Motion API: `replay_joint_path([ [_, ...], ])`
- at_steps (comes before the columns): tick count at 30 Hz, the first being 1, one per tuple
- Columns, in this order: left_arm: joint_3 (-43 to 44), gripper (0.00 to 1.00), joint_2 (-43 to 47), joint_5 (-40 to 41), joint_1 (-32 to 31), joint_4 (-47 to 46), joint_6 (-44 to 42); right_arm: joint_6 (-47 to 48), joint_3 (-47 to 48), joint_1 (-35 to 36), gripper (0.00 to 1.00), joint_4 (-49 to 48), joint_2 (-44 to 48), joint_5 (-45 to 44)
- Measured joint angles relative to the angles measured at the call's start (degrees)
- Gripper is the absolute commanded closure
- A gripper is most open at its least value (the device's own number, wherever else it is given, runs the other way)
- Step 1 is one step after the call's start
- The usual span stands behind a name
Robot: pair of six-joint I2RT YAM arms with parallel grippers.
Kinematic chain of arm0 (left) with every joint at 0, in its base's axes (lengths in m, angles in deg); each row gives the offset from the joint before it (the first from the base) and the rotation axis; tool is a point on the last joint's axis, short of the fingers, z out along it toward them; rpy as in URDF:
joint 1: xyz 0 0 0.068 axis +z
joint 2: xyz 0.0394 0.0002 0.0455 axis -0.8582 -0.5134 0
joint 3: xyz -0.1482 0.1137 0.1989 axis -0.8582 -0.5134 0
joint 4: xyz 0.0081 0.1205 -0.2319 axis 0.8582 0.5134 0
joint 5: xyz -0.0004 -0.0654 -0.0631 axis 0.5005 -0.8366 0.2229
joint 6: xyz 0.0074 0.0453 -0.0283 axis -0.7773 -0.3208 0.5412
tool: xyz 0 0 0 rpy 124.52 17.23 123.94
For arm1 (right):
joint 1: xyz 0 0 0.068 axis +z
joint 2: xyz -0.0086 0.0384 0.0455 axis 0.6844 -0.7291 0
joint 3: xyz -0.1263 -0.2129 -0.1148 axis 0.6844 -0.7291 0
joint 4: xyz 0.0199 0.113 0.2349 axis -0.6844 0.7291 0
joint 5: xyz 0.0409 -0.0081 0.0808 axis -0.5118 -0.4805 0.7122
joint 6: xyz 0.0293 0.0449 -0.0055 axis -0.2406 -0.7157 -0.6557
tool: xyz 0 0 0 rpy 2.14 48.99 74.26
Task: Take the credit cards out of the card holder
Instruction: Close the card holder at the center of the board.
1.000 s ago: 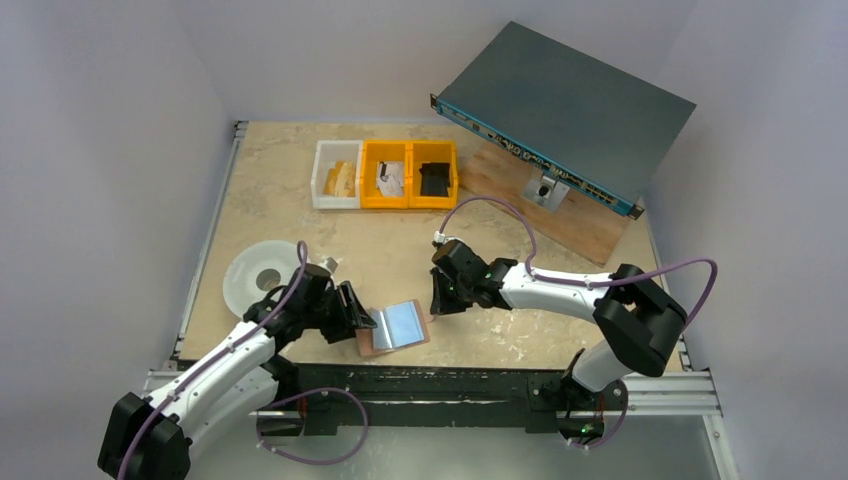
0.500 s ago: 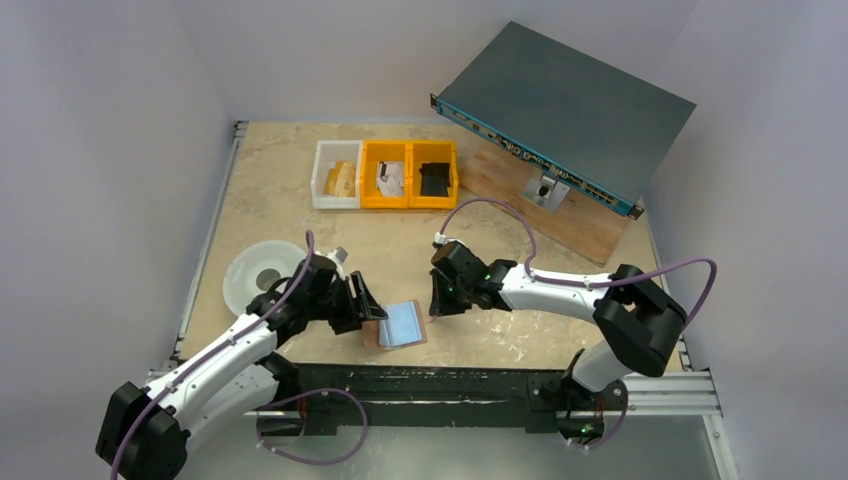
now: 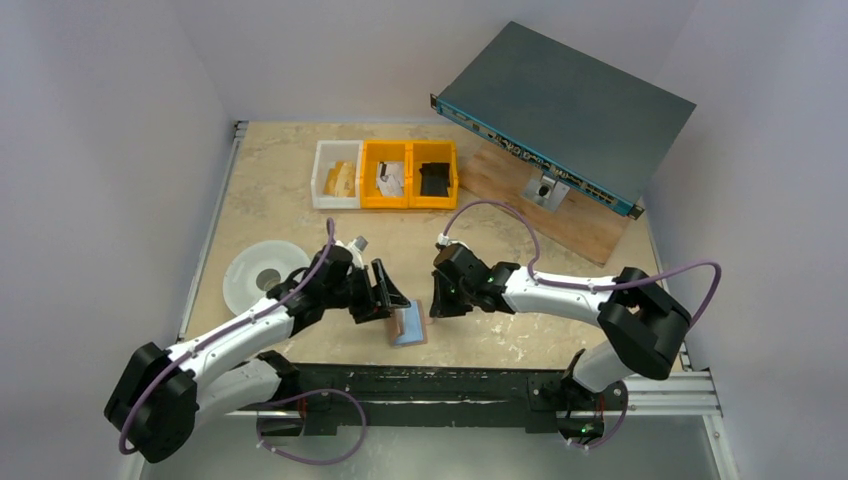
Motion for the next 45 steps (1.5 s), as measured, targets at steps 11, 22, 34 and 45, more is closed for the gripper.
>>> replay_joint_path([
  [11,0.09,0.19,-13.22,-1.09,-0.81,-11.63,3.98,-1.84,-1.53,0.09,1.0,-1.01,1.22,-0.02],
  [22,2.75,0.08,-20.59,-1.9,-1.22,-13.51,7.1,-2.93,-1.57,0.37,1.0,-1.16,2.34,0.0],
  [34,4.98,0.0,-20.81,-1.2,-1.36,-8.94,6.93,-5.81,-1.57,3.5,1.0,-6.56,-1.84,1.68],
  [45,5.9,0.0,-20.72,-0.42,-0.44,-5.95,7.23,-11.17,-2.56,3.45,0.84,-10.64,-4.33,1.92],
])
